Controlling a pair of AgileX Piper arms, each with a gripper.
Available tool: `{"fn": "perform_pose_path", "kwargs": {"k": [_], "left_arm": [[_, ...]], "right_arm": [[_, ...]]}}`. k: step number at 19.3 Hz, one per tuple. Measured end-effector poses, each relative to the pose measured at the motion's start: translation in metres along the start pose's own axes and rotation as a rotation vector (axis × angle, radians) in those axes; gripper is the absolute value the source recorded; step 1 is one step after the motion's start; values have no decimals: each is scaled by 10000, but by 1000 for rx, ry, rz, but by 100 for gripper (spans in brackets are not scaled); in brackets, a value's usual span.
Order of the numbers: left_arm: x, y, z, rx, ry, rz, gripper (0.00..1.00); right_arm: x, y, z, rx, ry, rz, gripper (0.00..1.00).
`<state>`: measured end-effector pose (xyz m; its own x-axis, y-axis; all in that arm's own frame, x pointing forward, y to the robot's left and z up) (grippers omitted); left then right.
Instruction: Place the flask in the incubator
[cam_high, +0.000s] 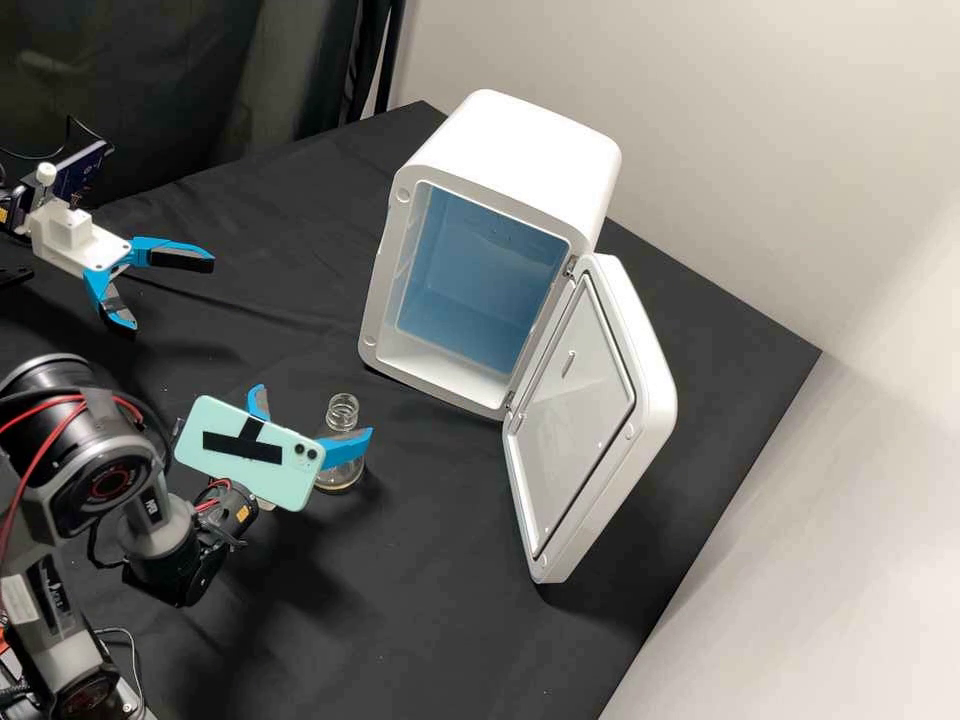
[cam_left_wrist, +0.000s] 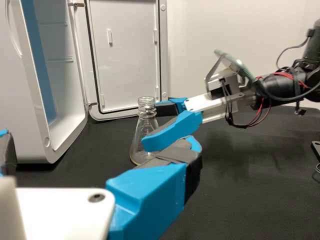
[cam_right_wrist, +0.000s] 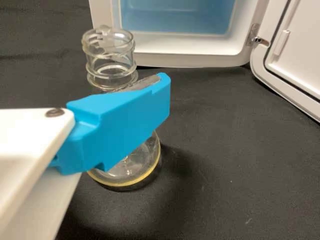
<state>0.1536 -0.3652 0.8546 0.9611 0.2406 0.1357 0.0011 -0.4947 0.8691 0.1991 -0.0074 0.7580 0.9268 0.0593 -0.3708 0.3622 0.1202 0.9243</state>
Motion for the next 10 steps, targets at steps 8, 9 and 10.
{"fn": "perform_pose_path", "kwargs": {"k": [8,9,10], "left_arm": [[81,-164,130,-31,-82,-93,100],[98,-206,138,-39,-84,-115,100],[112,-246,144,-48,-86,-136,100]], "right_arm": [[111,-17,-3,-11,-13,4,100],[112,-16,-4,-15,-13,4,100],[112,-15,-3,-15,-13,5,100]]}}
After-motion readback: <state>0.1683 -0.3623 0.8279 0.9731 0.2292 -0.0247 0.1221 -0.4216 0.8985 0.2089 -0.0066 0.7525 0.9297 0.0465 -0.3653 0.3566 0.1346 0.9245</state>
